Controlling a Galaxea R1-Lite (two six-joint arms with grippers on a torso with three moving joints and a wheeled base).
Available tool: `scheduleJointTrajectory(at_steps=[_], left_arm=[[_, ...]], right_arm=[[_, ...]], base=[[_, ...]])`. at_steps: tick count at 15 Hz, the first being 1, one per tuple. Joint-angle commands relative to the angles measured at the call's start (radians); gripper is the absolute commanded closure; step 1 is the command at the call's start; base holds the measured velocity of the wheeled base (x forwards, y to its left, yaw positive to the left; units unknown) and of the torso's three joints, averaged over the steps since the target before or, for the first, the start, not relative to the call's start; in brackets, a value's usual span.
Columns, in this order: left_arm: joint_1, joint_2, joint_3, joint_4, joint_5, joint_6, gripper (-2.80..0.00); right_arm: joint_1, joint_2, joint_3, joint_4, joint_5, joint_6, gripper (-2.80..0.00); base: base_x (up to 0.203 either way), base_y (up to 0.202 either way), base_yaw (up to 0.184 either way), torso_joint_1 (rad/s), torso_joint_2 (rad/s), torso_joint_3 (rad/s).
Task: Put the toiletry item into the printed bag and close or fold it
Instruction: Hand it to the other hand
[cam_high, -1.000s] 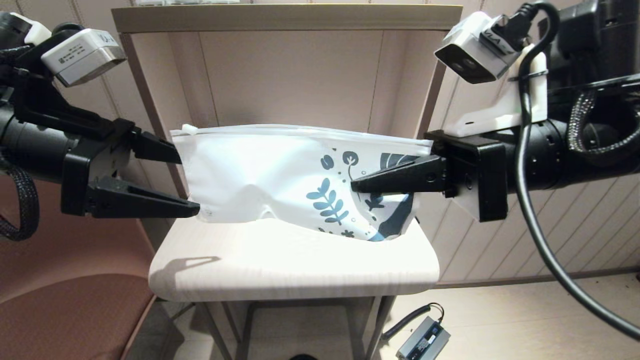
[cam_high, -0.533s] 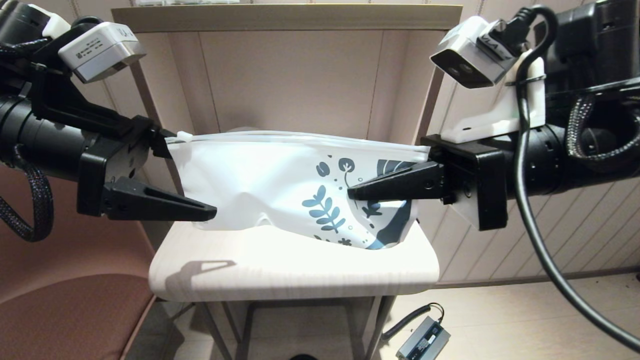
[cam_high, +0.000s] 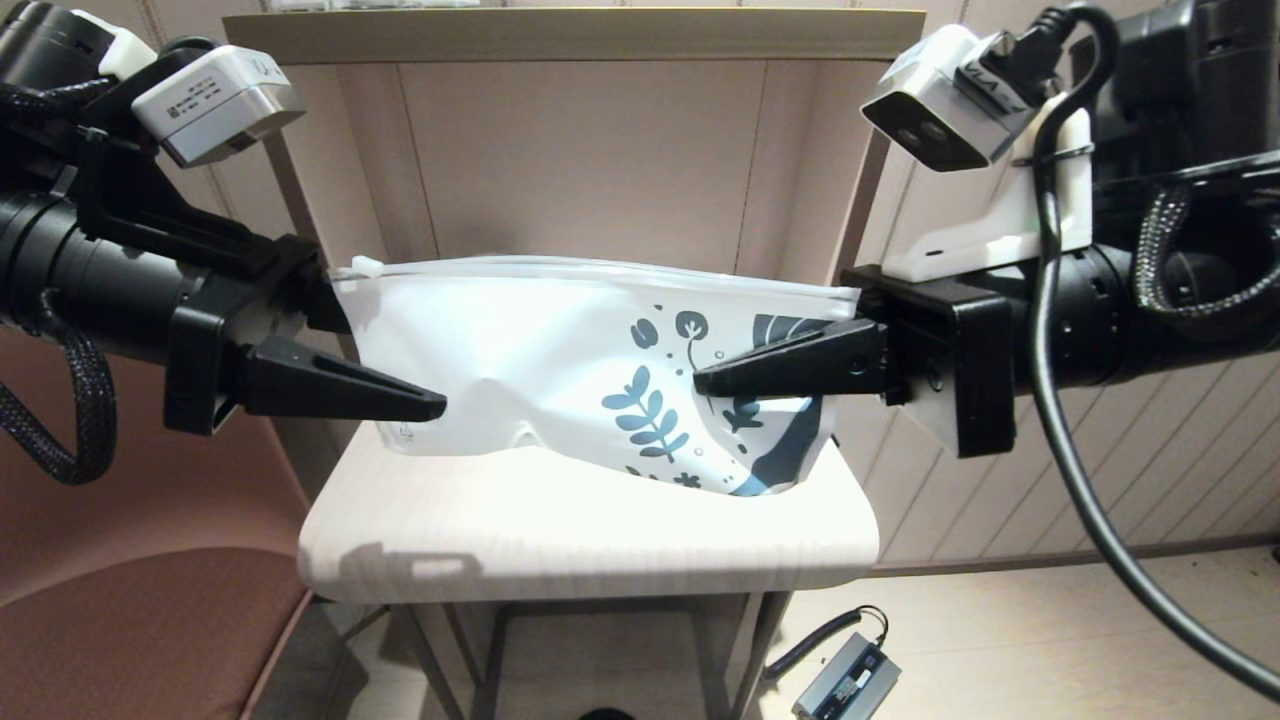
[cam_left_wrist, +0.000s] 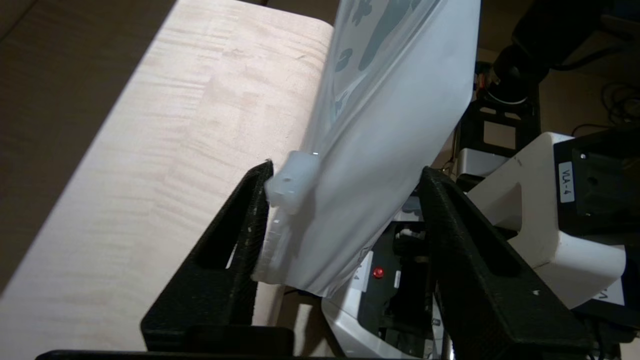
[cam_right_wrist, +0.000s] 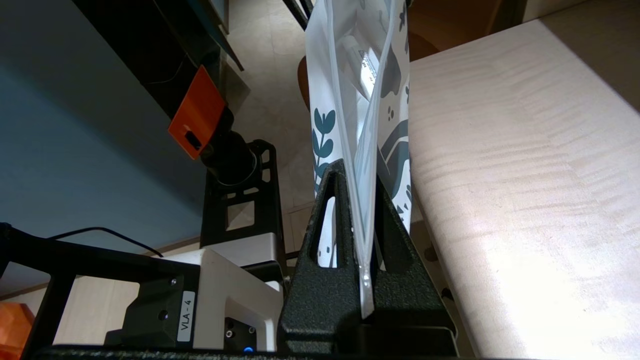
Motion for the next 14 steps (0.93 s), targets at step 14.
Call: scheduleJointTrajectory(at_steps=[14], left_arm=[[-0.044,-0.002,0.014,-0.001,-0.007,0.005,0.0]], right_arm=[[0.0,-0.005,-0.015,0.005,-0.041,0.0,0.0]], base=[[0.0,0.0,0.0,0.0,0.0,0.0]])
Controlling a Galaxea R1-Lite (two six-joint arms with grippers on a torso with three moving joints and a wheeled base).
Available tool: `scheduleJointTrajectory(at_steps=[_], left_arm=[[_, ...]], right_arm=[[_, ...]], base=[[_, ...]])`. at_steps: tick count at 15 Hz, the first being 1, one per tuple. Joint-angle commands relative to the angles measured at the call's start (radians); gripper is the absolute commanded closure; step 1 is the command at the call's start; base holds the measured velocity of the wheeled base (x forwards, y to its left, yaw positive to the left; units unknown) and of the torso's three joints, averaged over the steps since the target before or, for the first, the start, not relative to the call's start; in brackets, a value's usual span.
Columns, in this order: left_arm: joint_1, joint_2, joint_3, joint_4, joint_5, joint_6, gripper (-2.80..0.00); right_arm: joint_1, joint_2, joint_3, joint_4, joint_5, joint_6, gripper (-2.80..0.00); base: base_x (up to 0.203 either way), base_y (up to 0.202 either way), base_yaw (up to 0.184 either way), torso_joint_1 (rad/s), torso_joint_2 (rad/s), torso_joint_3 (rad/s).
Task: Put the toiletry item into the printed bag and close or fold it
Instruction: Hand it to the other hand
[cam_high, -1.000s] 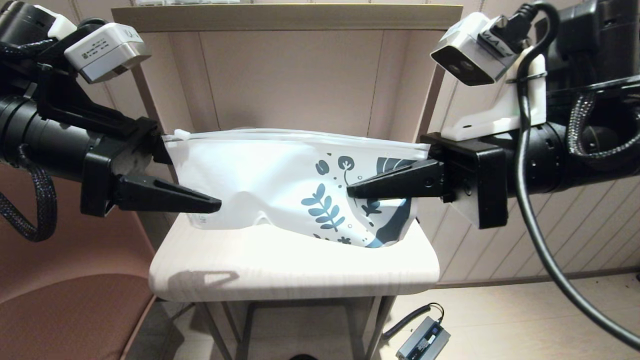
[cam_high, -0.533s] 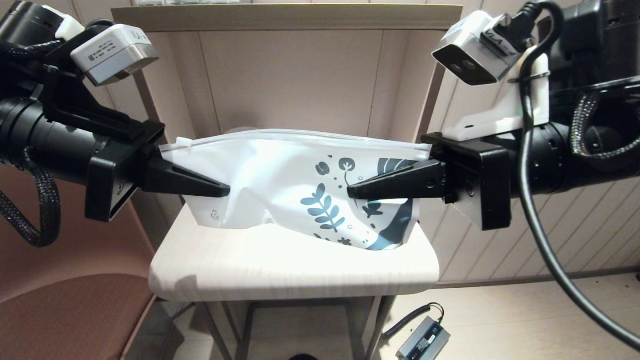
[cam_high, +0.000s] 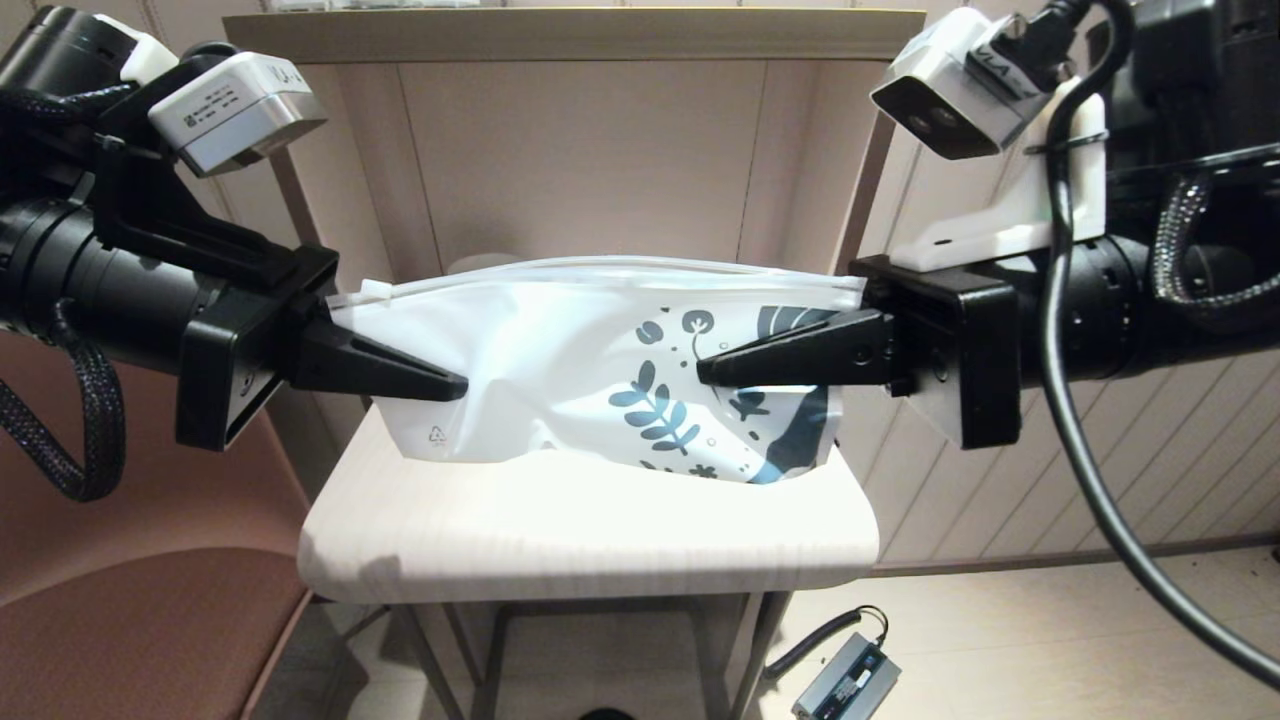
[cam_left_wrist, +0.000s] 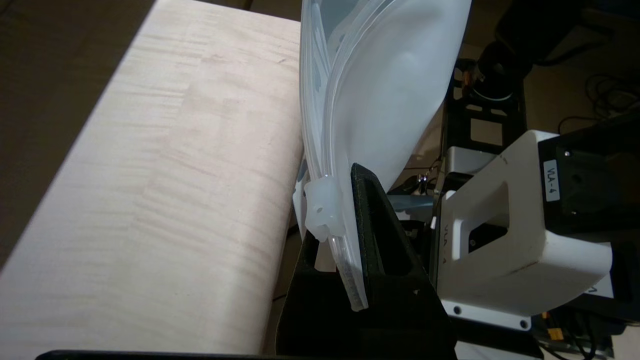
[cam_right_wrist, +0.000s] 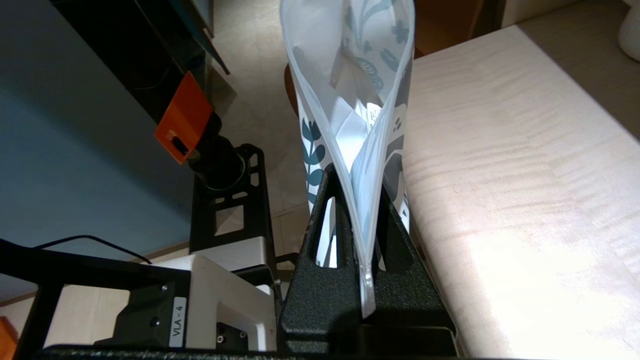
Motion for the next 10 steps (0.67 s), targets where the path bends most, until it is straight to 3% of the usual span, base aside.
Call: scheduleJointTrajectory(at_steps=[1,6,8,9,10], left_arm=[[0.0,-0.001,0.001,0.005,-0.005,0.004,0.0],[0.0,-0.002,0.001,0.005,-0.005,0.004,0.0],[0.0,-0.002,0.006,0.007,-0.005,0.005,0.0],[-0.001,-0.002,0.01,0.005,-0.005,0.008,0.0],[0.0,-0.004,0.012,0.005,-0.005,0.009,0.0]], right_arm=[[-0.001,0.001,0.011,-0.005,-0.014,-0.007,0.0],[0.004,0.006,0.015,0.005,-0.047,-0.034,0.0],[0.007,0.01,0.026,0.003,-0.093,-0.038,0.0],[0.013,0.01,0.023,0.001,-0.099,-0.046,-2.8],[0.014,0.009,0.021,-0.002,-0.1,-0.047,-2.8]], base=[[0.0,0.0,0.0,0.0,0.0,0.0],[0.0,0.0,0.0,0.0,0.0,0.0],[0.0,0.0,0.0,0.0,0.0,0.0],[0.0,0.0,0.0,0.0,0.0,0.0],[0.0,0.0,0.0,0.0,0.0,0.0]])
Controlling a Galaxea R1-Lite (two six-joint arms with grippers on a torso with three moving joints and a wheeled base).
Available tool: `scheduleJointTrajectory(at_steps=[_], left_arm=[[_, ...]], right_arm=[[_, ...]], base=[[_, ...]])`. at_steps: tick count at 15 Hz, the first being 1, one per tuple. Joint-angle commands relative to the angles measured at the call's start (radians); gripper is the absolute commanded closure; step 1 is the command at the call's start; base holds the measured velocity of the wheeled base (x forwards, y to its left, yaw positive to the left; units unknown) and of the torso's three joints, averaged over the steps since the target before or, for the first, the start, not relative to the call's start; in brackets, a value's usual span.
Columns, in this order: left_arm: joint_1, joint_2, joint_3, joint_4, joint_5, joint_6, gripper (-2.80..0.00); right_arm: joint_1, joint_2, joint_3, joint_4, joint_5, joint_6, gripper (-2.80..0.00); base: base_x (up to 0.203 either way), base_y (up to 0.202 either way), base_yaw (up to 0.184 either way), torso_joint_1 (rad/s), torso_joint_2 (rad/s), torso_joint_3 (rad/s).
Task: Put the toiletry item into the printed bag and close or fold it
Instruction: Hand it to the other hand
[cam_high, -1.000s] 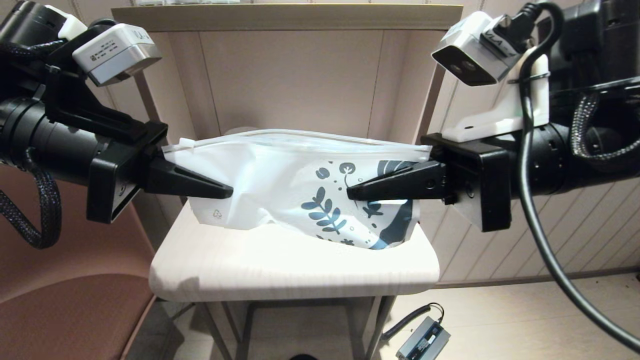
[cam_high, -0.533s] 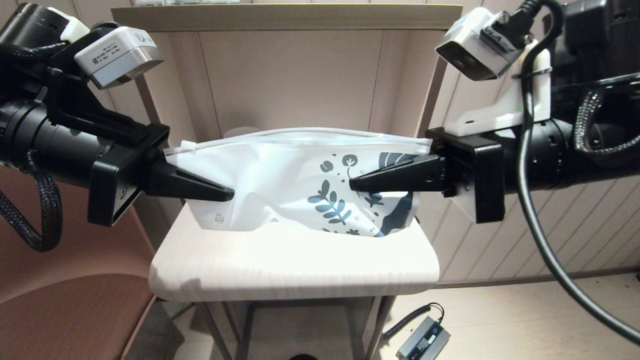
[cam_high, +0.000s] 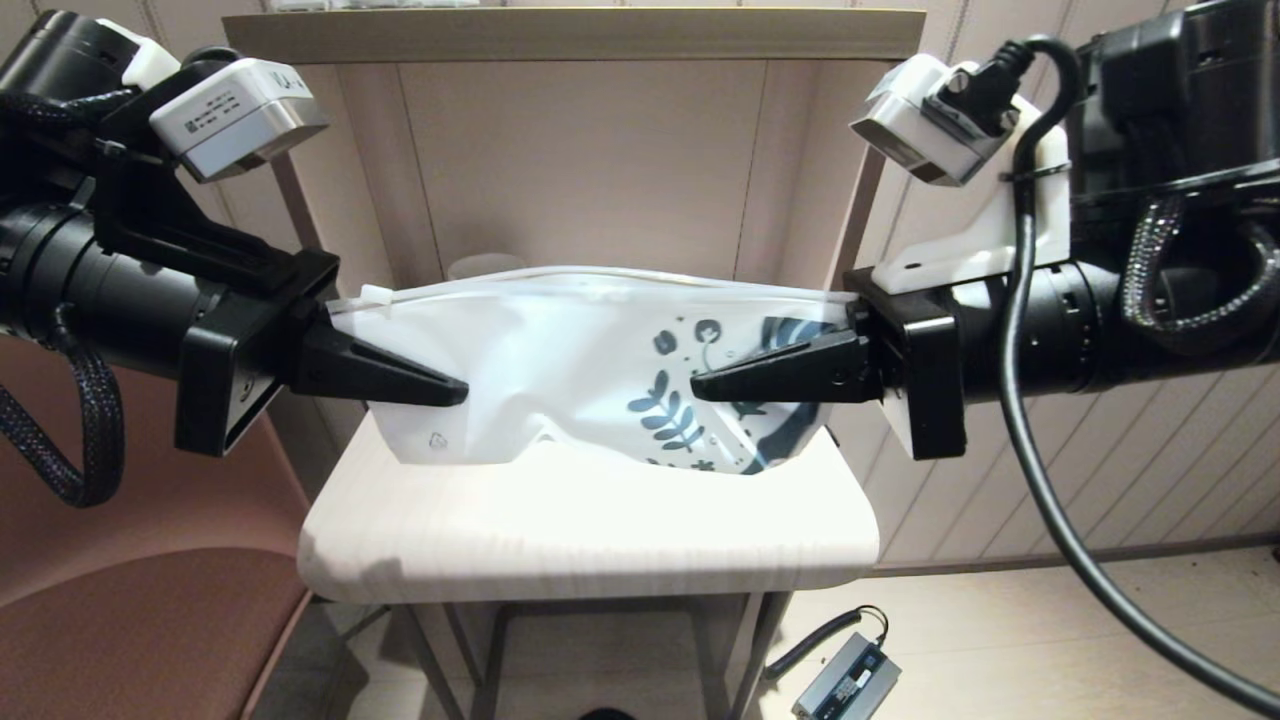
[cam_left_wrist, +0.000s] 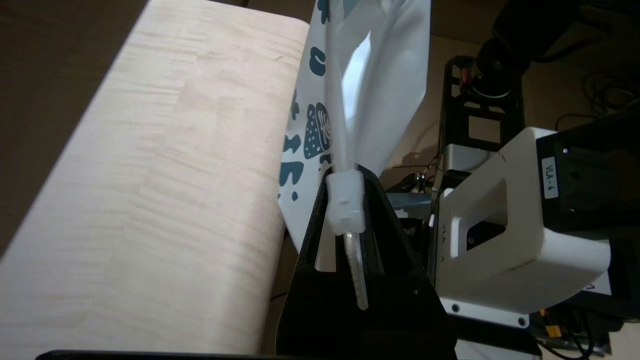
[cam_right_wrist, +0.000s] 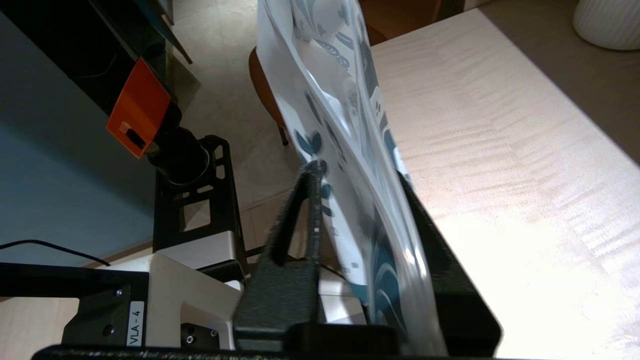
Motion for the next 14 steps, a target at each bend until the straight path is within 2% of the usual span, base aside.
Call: scheduleJointTrajectory(at_steps=[1,4,8,9,10,14], left_arm=[[0.0,-0.001,0.008,0.004,-0.005,0.005,0.0],[-0.009,-0.004,0.065,-0.007,-0.004,0.011,0.0],[-0.027,-0.015,0.175,-0.081,-0.005,0.012,0.0],[-0.029,-0.018,0.196,-0.105,-0.006,0.01,0.0],[-0.03,-0.023,0.21,-0.124,-0.008,0.006,0.0],[-0.049,-0.019,0.196,-0.131,-0.005,0.007,0.0]], right_arm=[[0.004,-0.005,-0.001,-0.004,0.004,-0.003,-2.8],[0.0,-0.048,-0.02,-0.002,0.008,-0.002,-2.8],[-0.004,-0.071,-0.094,0.015,0.006,0.0,-2.8],[0.0,-0.069,-0.127,0.043,0.004,0.001,-1.63],[0.004,-0.066,-0.157,0.089,0.002,0.003,0.0],[0.045,-0.014,-0.227,0.163,0.0,0.003,0.0]], base=[[0.0,0.0,0.0,0.0,0.0,0.0],[0.0,0.0,0.0,0.0,0.0,0.0],[0.0,0.0,0.0,0.0,0.0,0.0],[0.0,0.0,0.0,0.0,0.0,0.0],[0.0,0.0,0.0,0.0,0.0,0.0],[0.0,0.0,0.0,0.0,0.0,0.0]])
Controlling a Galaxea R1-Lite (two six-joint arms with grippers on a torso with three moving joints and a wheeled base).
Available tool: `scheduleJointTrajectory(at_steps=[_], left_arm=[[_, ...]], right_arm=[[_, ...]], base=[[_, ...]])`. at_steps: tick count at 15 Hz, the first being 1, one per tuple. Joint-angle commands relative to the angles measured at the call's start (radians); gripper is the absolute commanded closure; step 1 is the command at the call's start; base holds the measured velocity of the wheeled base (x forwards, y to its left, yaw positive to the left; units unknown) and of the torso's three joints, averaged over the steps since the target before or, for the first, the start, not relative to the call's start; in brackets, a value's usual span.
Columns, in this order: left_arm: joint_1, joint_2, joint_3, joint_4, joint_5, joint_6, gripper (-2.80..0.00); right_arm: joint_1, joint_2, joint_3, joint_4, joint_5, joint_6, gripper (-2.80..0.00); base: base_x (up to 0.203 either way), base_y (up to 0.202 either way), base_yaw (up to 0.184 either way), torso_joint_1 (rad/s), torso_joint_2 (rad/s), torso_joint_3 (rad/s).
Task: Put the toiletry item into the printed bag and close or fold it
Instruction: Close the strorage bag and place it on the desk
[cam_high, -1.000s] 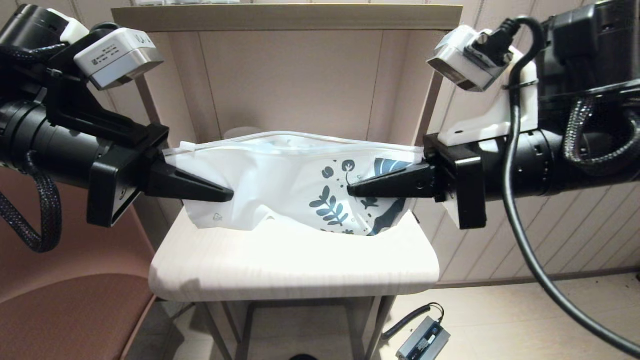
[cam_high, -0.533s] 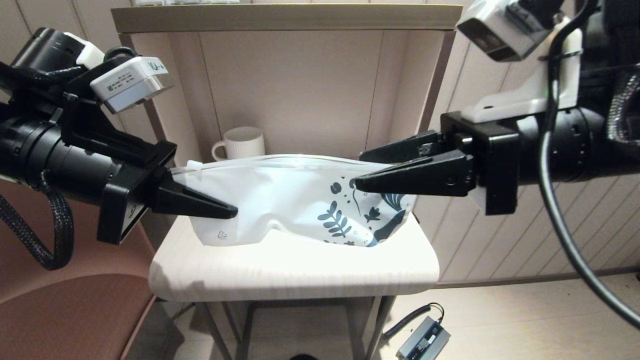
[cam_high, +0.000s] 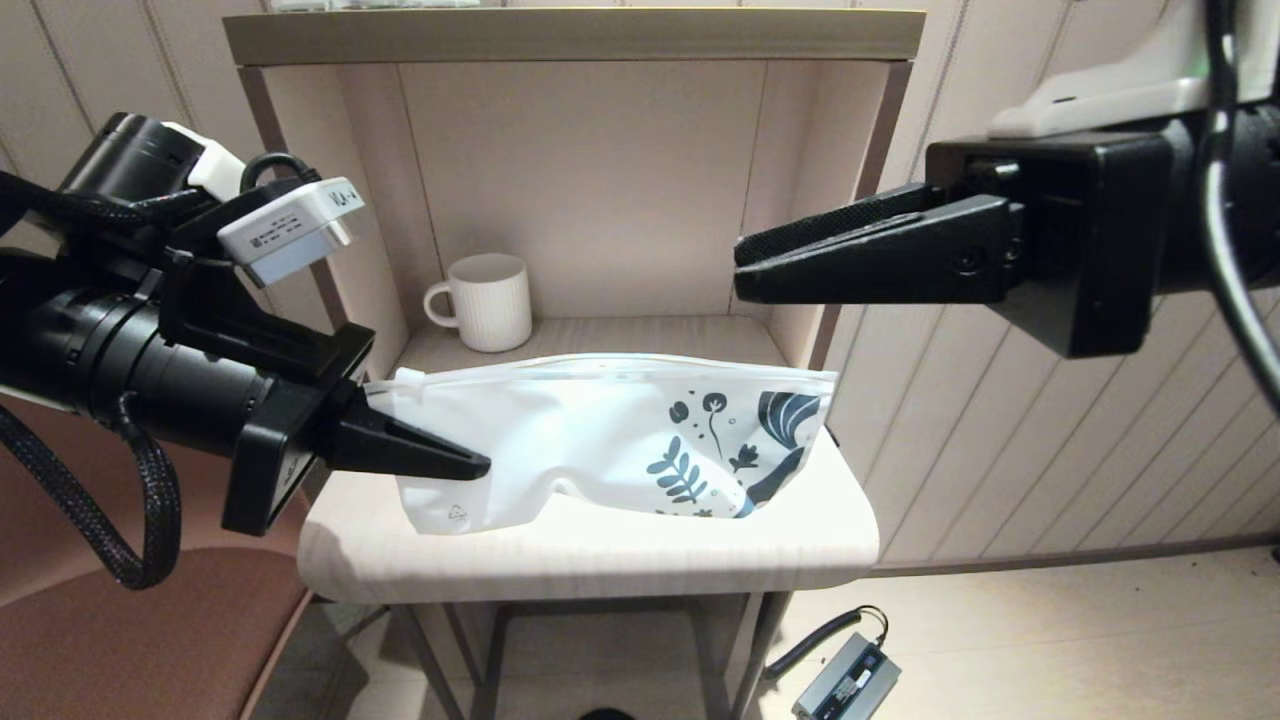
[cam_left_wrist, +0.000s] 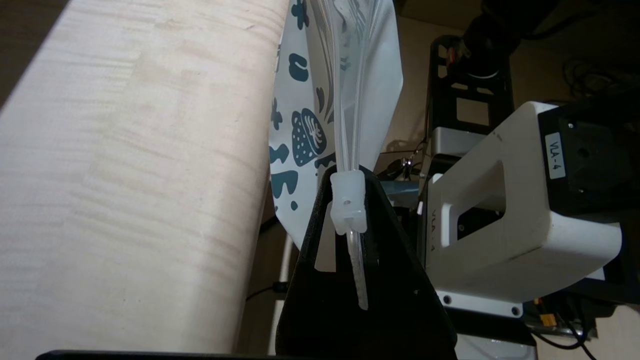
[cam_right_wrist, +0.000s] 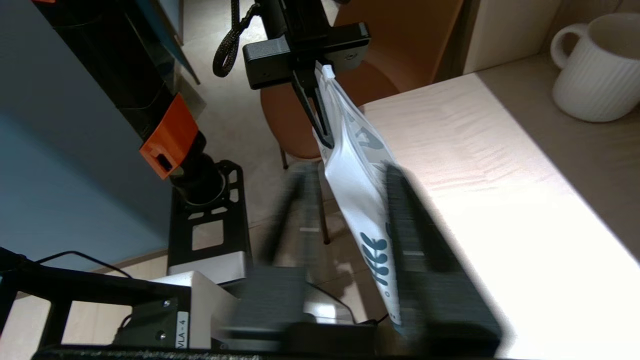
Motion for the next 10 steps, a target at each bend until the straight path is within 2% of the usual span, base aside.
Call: scheduleJointTrajectory(at_steps=[1,3,5,6,10], left_arm=[[-0.023,0.001,-0.01,0.002,0.003,0.005,0.0],[-0.027,0.001,-0.025,0.004,0.002,0.001,0.0],[-0.028,-0.005,-0.035,0.005,-0.002,-0.002,0.0],[-0.029,-0.006,-0.035,0.008,-0.003,-0.004,0.0],[-0.032,-0.006,0.037,0.0,-0.009,-0.002,0.0]], right_arm=[[0.027,0.047,-0.049,0.041,0.002,0.0,0.0],[0.048,0.113,-0.193,0.145,-0.022,-0.001,0.0],[0.09,0.219,-0.335,0.262,-0.096,-0.003,0.0],[0.111,0.251,-0.37,0.289,-0.128,-0.009,-2.8],[0.173,0.309,-0.382,0.281,-0.142,-0.054,-2.8]], base=[[0.0,0.0,0.0,0.0,0.0,0.0],[0.0,0.0,0.0,0.0,0.0,0.0],[0.0,0.0,0.0,0.0,0.0,0.0],[0.0,0.0,0.0,0.0,0.0,0.0],[0.0,0.0,0.0,0.0,0.0,0.0]])
